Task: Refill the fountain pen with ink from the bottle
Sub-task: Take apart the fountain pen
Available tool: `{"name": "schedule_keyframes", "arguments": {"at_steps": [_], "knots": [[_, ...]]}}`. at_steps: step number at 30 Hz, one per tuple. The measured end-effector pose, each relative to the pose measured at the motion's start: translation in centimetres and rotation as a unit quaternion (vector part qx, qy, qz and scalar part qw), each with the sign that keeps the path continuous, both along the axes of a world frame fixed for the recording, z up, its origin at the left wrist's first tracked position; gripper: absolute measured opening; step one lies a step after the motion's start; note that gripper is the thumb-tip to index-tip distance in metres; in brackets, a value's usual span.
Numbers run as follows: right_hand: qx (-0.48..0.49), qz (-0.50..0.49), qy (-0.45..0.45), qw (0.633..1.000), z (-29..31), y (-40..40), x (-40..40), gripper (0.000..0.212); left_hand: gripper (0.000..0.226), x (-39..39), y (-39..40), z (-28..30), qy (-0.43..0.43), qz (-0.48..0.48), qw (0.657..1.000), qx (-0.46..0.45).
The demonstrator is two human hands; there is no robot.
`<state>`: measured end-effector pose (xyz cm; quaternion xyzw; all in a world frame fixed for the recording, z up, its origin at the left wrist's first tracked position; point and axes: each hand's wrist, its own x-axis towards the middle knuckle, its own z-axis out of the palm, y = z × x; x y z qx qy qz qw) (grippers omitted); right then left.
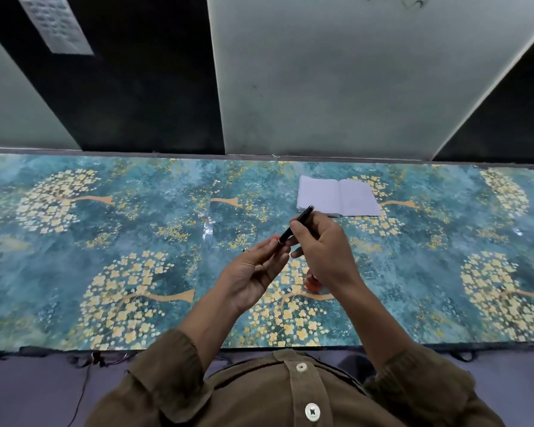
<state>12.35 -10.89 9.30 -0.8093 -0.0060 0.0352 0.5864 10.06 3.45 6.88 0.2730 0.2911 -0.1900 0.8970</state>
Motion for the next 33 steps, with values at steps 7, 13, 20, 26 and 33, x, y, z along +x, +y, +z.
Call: {"name": "schedule_keyframes", "arguments": {"at_steps": [7, 13, 20, 26, 33], "knots": [[-0.057, 0.023, -0.039, 0.997, -0.4, 0.4, 0.5, 0.013, 0.02, 0.0, 0.4, -0.6, -0.001, 0.024, 1.0, -0.009], [-0.066, 0.056, -0.049, 0.995, -0.7, 0.9, 0.8, 0.018, 0.014, -0.3, 0.8, -0.9, -0.009, 0.036, 0.999, -0.019], [-0.036, 0.04, -0.031, 0.998, -1.2, 1.8, 0.9, 0.011, 0.017, -0.4, 1.9, -1.2, 0.001, 0.04, 0.999, -0.026], [-0.018, 0.022, 0.0, 1.0, -1.3, 1.9, 0.3, 0.009, 0.015, -0.2, 2.2, -1.5, 0.005, 0.014, 0.999, -0.036], [0.032, -0.027, 0.037, 0.998, -1.5, 1.0, -0.6, 0.013, 0.014, 0.2, 1.5, -1.3, 0.011, -0.025, 1.0, -0.01]]}}
